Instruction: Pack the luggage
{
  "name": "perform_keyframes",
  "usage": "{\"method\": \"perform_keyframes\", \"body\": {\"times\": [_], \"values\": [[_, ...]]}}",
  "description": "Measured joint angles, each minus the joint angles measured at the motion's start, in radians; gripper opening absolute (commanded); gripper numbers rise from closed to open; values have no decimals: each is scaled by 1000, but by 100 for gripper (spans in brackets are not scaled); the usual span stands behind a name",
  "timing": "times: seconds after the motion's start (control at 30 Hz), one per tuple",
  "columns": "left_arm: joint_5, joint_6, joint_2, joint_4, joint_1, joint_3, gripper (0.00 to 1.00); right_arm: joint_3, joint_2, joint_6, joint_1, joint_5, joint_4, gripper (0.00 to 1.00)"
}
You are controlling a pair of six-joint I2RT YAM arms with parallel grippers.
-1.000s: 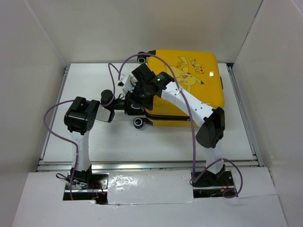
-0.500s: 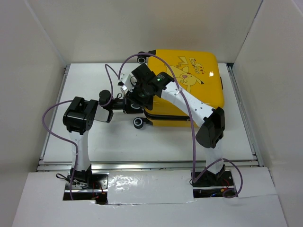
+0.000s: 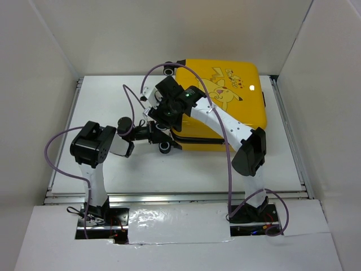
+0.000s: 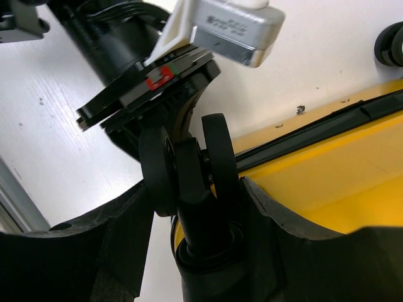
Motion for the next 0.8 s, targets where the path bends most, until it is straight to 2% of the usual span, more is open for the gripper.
{"method": "perform_keyframes", "body": {"times": [0.23,0.8], "values": [[-81,55,-77,2,-34,-100,0,27,16,23,2,17,-10,0],[-333,199,-183,9,-161,-234,0,65,53,72,8,66,-11,0]]}}
